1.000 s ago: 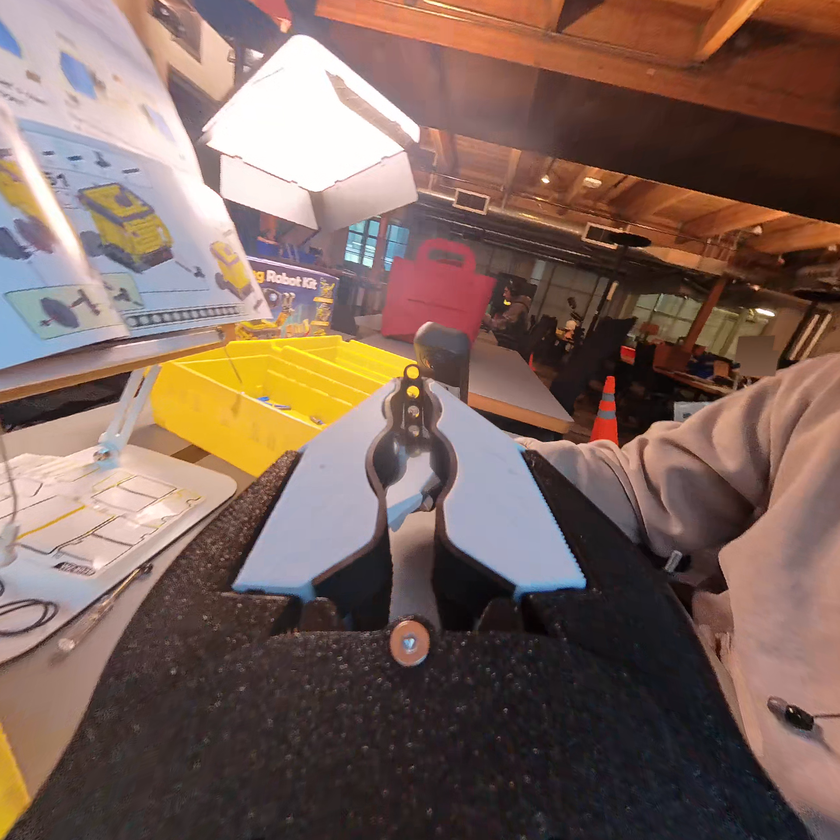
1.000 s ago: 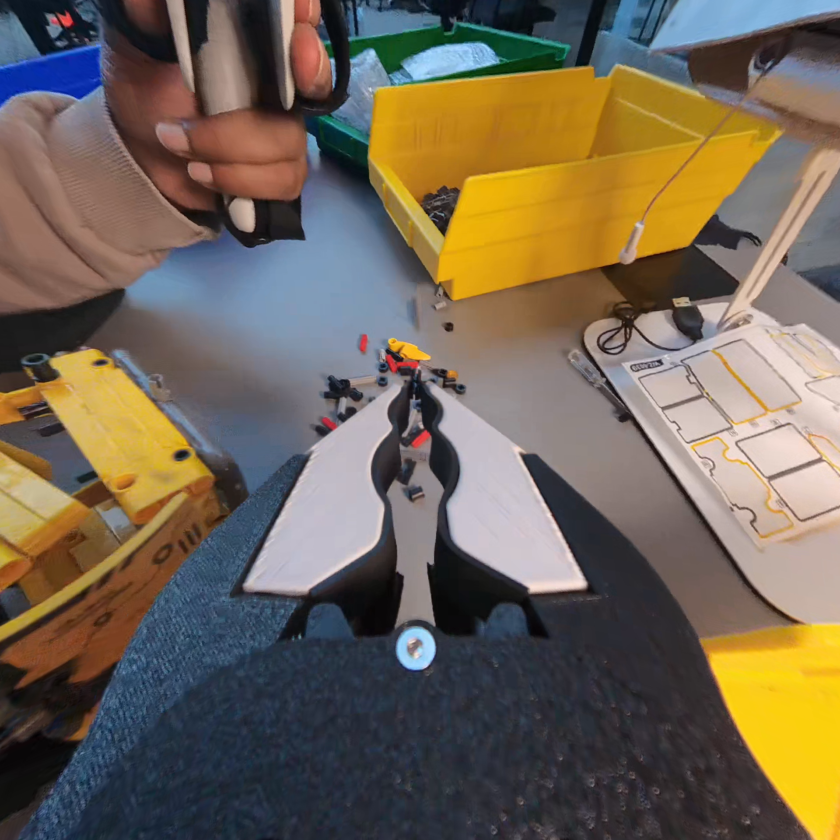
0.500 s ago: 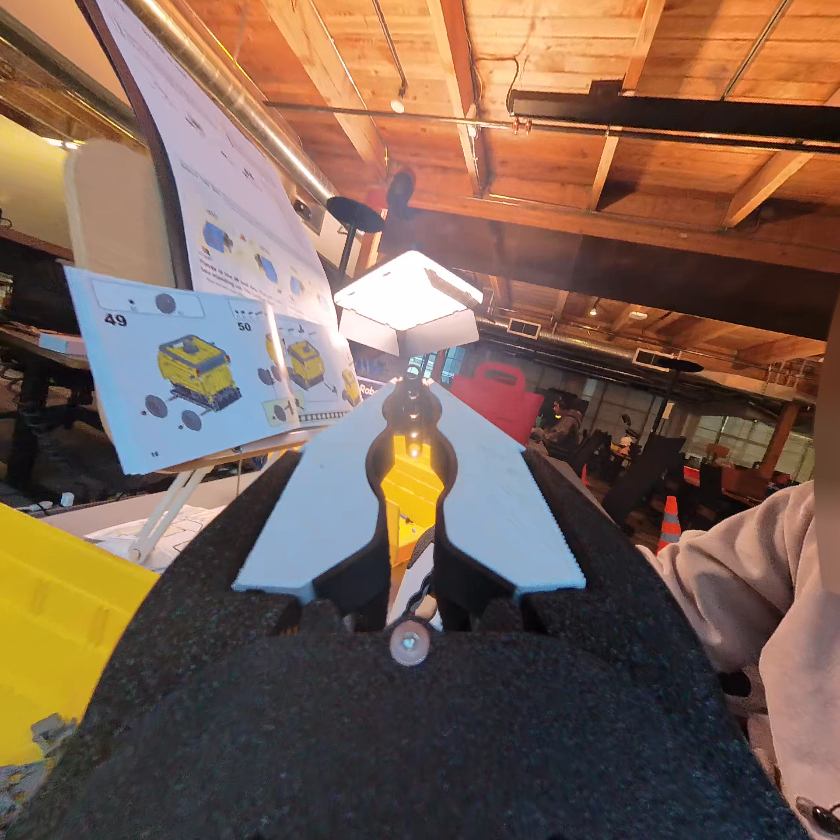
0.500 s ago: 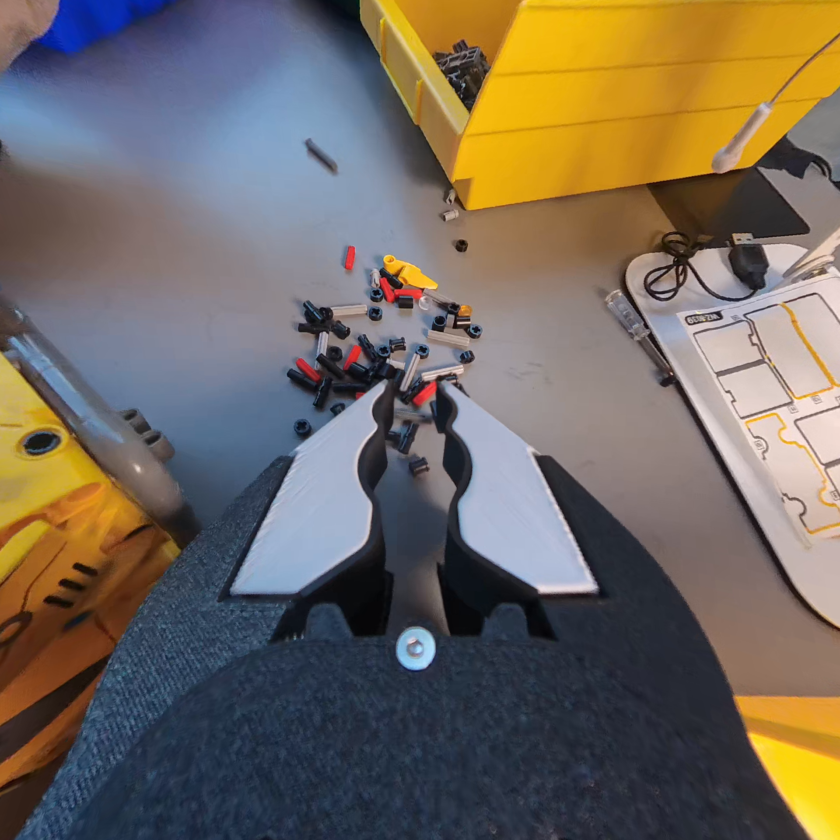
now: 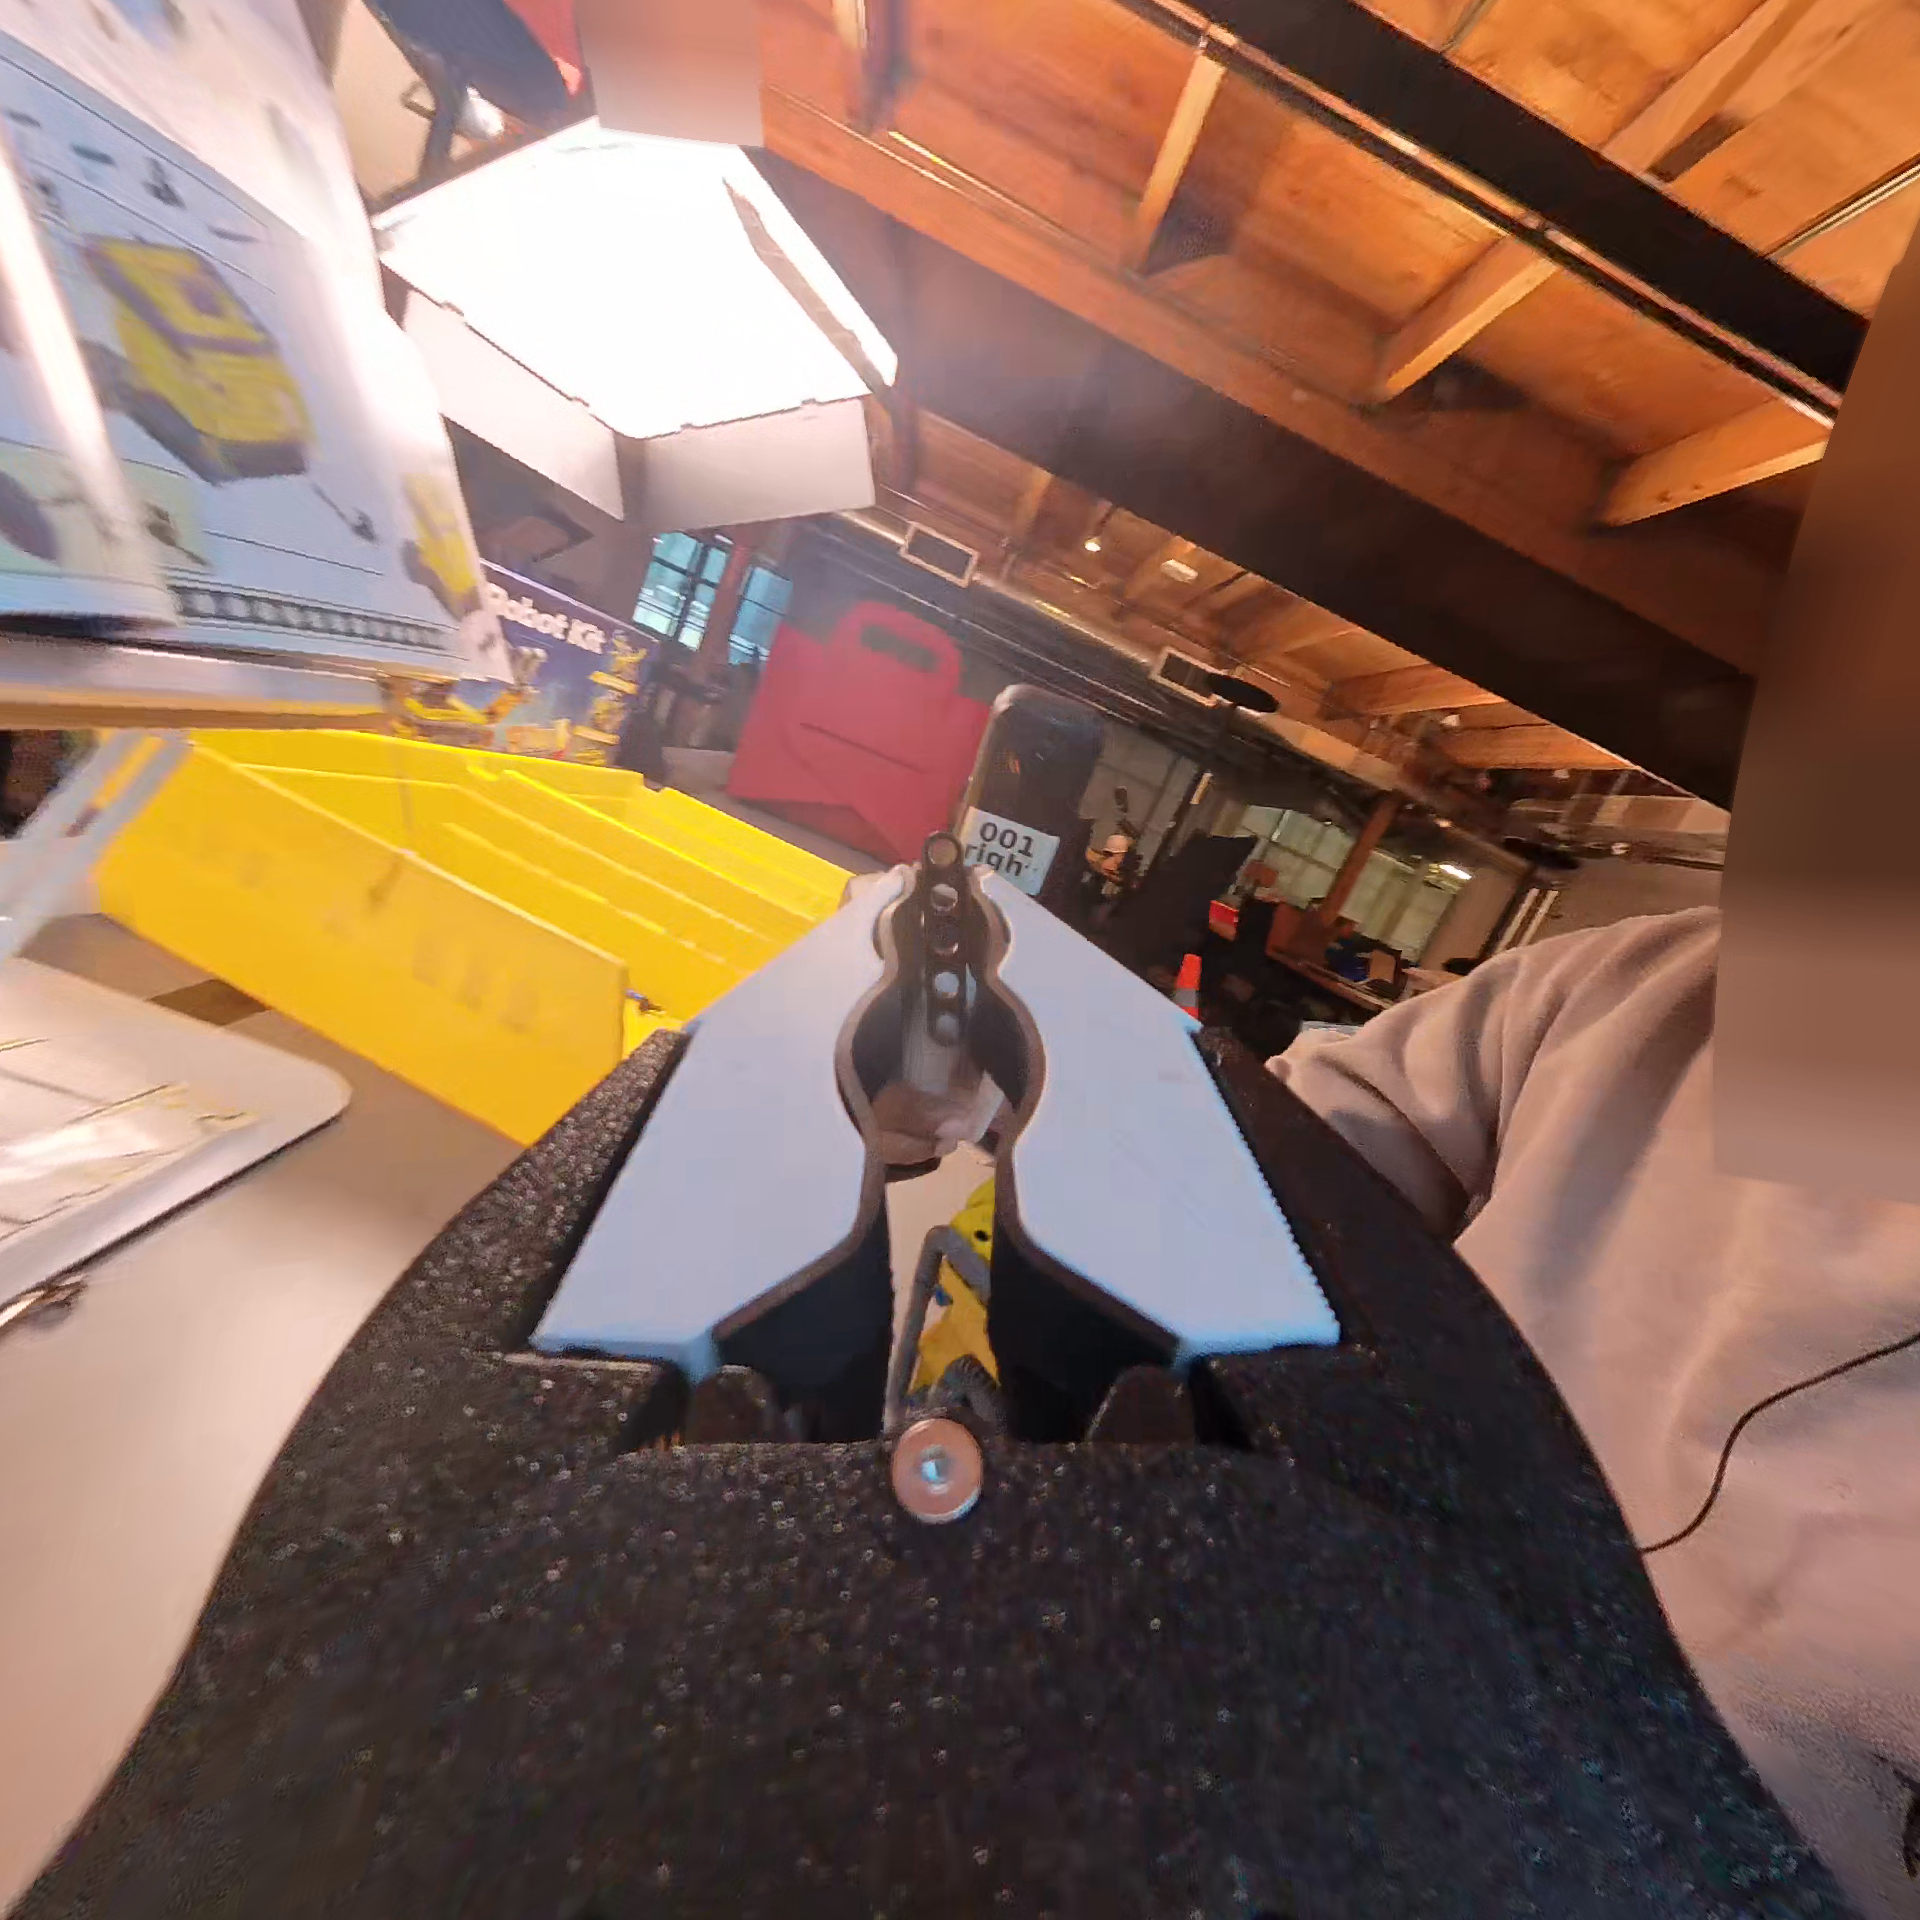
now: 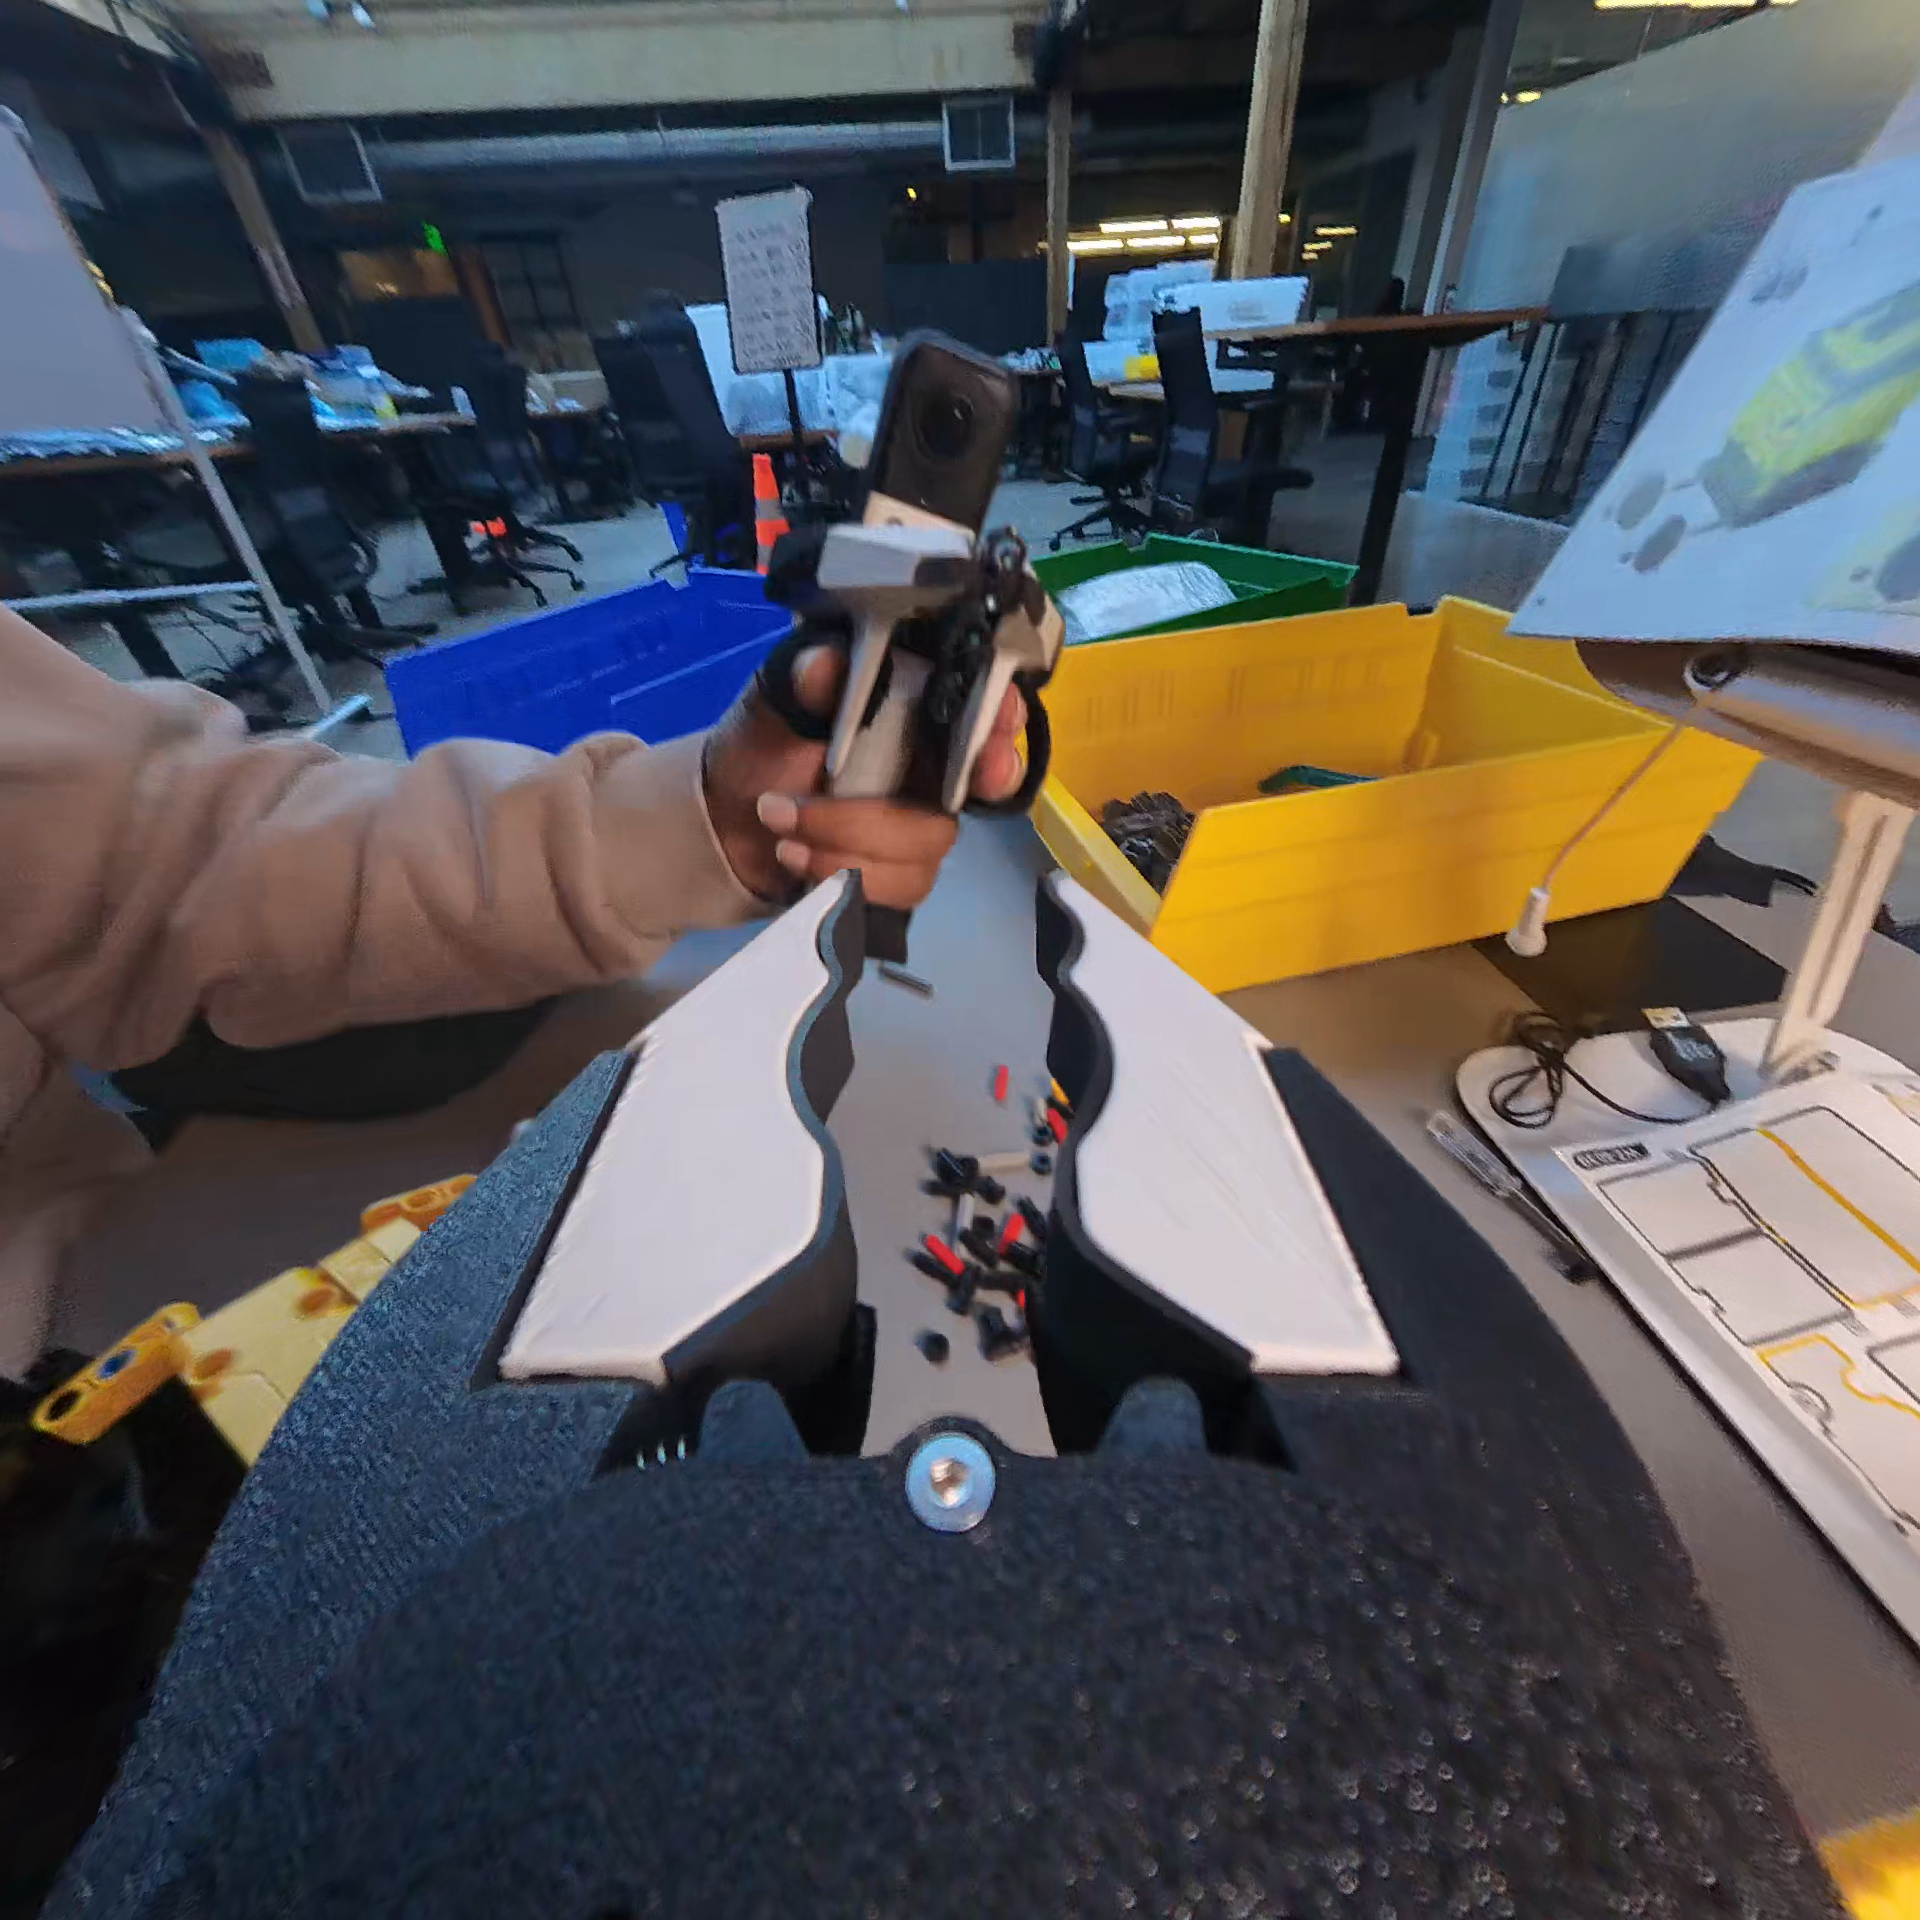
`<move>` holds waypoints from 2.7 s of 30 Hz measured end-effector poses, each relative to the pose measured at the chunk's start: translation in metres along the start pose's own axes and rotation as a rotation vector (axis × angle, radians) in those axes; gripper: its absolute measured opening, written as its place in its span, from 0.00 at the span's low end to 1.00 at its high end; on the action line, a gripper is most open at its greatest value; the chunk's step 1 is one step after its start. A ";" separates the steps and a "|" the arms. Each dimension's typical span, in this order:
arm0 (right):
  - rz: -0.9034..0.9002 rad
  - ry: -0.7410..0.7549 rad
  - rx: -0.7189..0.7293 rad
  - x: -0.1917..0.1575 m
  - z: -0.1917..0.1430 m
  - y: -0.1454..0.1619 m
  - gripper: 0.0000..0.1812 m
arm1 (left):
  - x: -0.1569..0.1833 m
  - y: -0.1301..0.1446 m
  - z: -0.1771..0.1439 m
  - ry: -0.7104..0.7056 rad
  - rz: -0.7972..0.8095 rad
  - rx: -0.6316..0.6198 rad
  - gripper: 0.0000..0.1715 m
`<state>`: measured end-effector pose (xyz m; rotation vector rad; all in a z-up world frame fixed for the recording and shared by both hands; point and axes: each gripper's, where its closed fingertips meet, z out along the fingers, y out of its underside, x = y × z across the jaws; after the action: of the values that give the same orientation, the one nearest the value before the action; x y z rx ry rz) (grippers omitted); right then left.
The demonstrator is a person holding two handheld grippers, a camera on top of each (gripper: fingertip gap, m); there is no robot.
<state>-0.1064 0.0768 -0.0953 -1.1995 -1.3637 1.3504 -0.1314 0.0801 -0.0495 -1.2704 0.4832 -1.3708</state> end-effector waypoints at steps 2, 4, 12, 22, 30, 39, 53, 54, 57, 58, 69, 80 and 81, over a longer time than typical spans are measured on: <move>0.036 -0.028 0.035 -0.007 0.002 -0.008 0.17 | 0.005 0.015 0.016 0.015 0.005 -0.039 0.04; 0.066 -0.051 0.073 -0.013 0.002 -0.016 0.16 | 0.006 0.026 0.027 -0.005 0.050 -0.077 0.04; 0.008 0.048 0.069 0.008 -0.022 -0.030 0.03 | -0.032 0.038 -0.035 -0.388 0.191 -0.574 0.12; -0.026 0.177 -0.175 0.044 -0.058 0.004 0.03 | -0.060 0.131 -0.205 -0.815 -0.117 -1.372 0.11; -0.036 0.164 -0.243 0.042 -0.050 0.024 0.03 | -0.062 0.134 -0.212 -0.829 -0.067 -1.463 0.02; -0.050 0.115 -0.268 0.030 -0.045 0.030 0.03 | -0.042 0.119 -0.127 -0.498 0.133 -1.189 0.02; -0.139 0.044 -0.616 0.014 -0.046 0.094 0.03 | -0.018 0.093 -0.003 -0.210 0.224 -0.664 0.02; -0.138 0.032 -0.628 0.012 -0.046 0.095 0.03 | -0.017 0.098 0.001 -0.203 0.221 -0.672 0.02; -0.111 -0.025 -0.729 0.000 -0.054 0.108 0.03 | -0.017 0.110 0.008 -0.199 0.225 -0.696 0.02; -0.099 -0.038 -0.807 -0.003 -0.062 0.119 0.03 | -0.017 0.113 0.011 -0.197 0.225 -0.696 0.02; -0.043 -0.025 -1.094 -0.002 -0.102 0.159 0.08 | -0.014 0.116 0.035 -0.215 0.264 -0.635 0.02; -0.014 -0.068 -0.315 -0.006 -0.065 0.020 0.08 | -0.001 0.113 0.049 -0.201 0.404 -0.618 0.02; -0.025 -0.075 -0.314 -0.008 -0.064 0.021 0.06 | 0.000 0.113 0.050 -0.197 0.412 -0.618 0.02</move>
<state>-0.0410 0.0796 -0.1127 -1.3413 -1.6853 1.2038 -0.0379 0.0683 -0.1298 -1.6627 1.0175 -0.7561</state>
